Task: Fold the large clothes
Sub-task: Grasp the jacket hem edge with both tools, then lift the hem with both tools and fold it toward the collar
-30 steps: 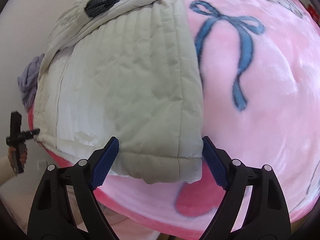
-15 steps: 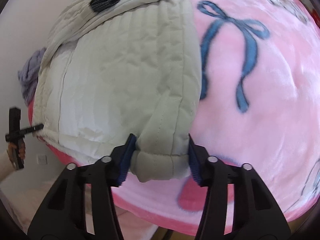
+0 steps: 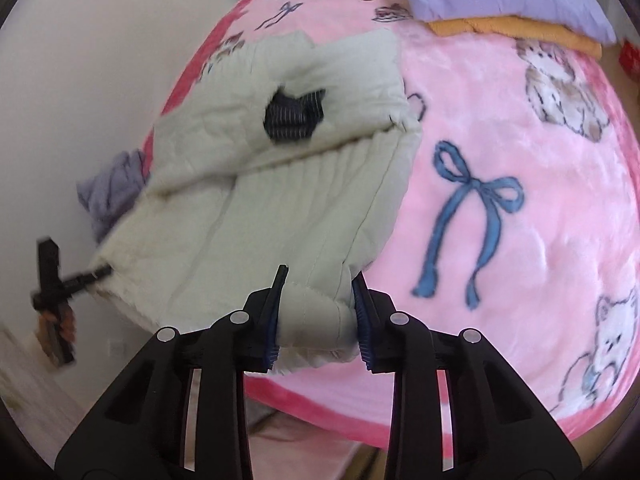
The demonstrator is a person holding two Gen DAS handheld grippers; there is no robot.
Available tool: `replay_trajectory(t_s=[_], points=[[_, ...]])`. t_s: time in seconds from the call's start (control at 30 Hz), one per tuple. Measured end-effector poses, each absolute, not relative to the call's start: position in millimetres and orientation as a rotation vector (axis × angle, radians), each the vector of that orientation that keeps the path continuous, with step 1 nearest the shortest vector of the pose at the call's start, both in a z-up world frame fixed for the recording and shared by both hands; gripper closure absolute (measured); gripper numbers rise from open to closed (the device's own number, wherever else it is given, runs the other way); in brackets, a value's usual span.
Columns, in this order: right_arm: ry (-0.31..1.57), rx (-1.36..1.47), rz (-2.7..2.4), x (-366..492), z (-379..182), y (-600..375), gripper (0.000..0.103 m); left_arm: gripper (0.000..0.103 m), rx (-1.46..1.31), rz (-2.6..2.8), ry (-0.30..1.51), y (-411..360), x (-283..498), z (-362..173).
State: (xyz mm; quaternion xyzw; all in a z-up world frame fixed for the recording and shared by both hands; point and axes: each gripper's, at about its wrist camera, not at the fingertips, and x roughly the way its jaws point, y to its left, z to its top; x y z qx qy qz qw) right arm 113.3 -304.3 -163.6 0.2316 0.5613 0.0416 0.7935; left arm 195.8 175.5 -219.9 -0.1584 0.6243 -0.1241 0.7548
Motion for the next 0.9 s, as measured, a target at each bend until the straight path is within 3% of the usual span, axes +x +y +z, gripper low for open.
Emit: replay_trajectory(t_s=[0.33, 0.57, 0.9], points=[[1.093, 0.475, 0.114, 242.0, -107.7, -337.6, 0.074, 0.086, -0.462, -0.184, 1.269, 165.8, 324.2, -147.9], [1.073, 0.529, 0.066, 333.2, -139.6, -371.8, 0.074, 0.086, -0.703, -0.101, 1.249, 164.1, 405.3, -160.6], [1.089, 0.564, 0.03, 444.1, -210.4, -389.0, 0.074, 0.086, -0.647, -0.006, 1.282, 141.5, 510.9, -211.7]])
